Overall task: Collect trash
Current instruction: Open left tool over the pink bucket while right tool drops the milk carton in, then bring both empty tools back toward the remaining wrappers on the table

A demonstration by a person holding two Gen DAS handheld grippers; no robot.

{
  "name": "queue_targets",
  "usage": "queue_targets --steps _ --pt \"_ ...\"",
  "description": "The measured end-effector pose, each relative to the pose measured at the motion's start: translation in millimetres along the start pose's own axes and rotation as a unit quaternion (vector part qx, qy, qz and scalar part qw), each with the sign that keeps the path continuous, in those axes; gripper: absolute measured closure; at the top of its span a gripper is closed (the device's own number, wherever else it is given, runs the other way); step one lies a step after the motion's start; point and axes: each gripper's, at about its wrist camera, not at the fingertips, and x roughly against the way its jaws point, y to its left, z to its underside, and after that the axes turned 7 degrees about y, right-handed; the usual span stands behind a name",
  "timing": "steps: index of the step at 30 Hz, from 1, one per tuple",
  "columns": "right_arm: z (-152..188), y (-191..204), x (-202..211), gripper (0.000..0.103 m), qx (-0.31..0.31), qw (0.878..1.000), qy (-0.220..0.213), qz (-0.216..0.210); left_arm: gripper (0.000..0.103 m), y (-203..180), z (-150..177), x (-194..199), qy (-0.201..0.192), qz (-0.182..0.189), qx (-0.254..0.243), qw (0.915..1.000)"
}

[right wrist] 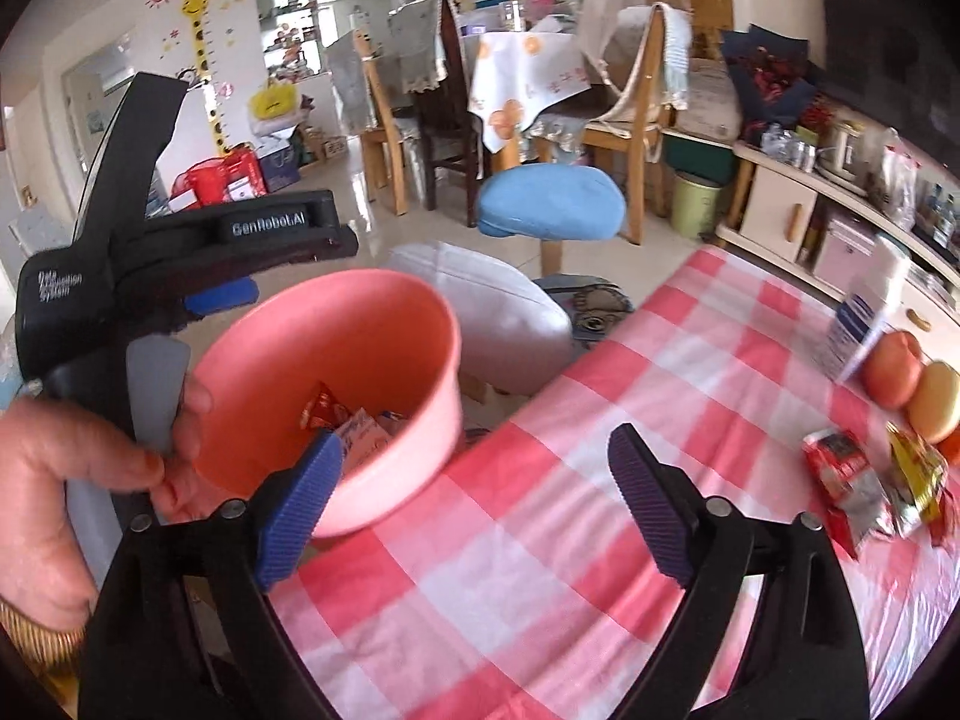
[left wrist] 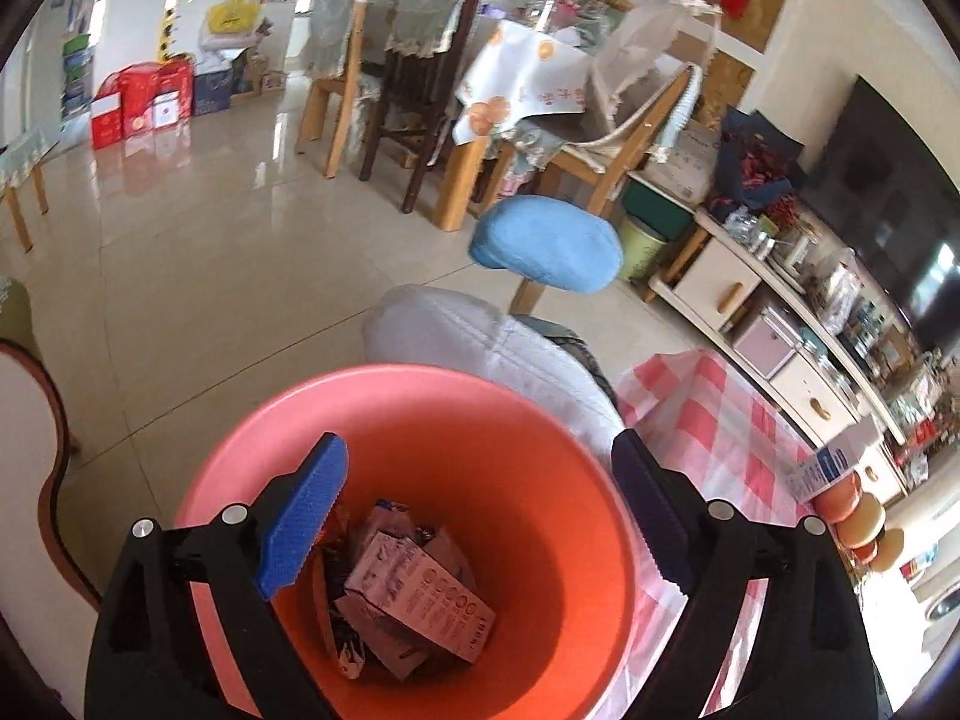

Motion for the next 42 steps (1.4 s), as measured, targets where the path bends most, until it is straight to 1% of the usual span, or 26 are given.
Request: queue_targets --steps 4,7,9,16,22,26,35,38,42 --pt "14 -12 10 0.008 -0.01 1.0 -0.003 0.011 0.014 -13 4 9 -0.025 0.004 -0.029 0.9993" --pt "24 -21 17 0.006 -0.016 1.0 -0.003 0.014 0.014 -22 7 11 -0.033 0.012 -0.04 0.9986" --pt "31 -25 20 0.005 -0.021 1.0 -0.005 0.013 0.014 -29 9 12 -0.034 0.019 -0.047 0.9981" --pt "51 -34 30 0.004 -0.023 1.0 0.004 0.012 0.014 -57 21 11 -0.037 0.023 -0.091 0.9949" --pt "69 -43 39 0.004 -0.017 0.999 0.002 0.028 0.014 -83 36 13 -0.045 0.021 -0.139 0.9891" --pt "78 -54 48 0.004 -0.021 0.999 -0.005 0.038 0.014 -96 43 14 -0.049 0.023 -0.158 0.986" --pt "93 -75 64 0.004 -0.035 0.997 -0.003 0.061 0.014 -122 60 15 -0.047 0.058 -0.185 0.98" --pt "97 -81 66 0.004 -0.04 0.997 0.006 0.065 0.014 -127 66 15 -0.044 0.075 -0.187 0.9785" --pt "102 -86 69 0.004 -0.041 0.997 0.012 0.064 0.014 -137 75 12 -0.039 0.086 -0.201 0.975"
